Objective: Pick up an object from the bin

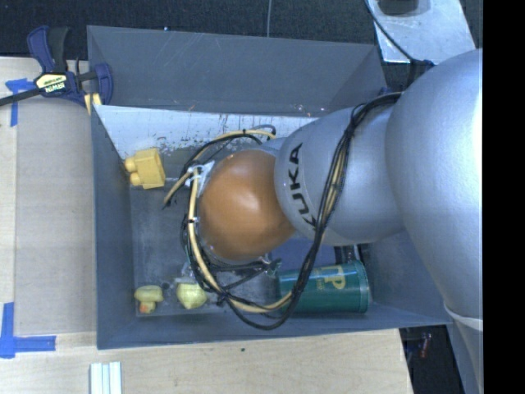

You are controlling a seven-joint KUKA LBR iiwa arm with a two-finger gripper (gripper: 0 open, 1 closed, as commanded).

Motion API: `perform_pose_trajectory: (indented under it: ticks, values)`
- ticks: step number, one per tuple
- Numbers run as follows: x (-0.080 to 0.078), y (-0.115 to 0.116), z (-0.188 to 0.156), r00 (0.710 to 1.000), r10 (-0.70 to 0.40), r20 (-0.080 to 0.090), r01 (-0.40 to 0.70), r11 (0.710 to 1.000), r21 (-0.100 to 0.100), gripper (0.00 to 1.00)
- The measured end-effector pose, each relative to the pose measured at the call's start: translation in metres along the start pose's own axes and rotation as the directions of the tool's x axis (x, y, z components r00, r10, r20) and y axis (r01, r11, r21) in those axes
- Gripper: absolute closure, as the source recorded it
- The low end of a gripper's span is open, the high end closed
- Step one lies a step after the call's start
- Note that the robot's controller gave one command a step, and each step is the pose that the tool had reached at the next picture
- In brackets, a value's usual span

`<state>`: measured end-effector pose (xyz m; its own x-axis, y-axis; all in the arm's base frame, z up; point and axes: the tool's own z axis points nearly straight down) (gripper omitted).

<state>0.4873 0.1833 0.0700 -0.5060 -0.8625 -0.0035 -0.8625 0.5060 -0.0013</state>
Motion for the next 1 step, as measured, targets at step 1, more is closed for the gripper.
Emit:
perform_pose_trajectory:
  ticks: [1]
  values:
    - [0.0001, 0.0, 0.0, 1.0, 0.0, 0.0, 0.0, 1.0, 0.0, 1.0]
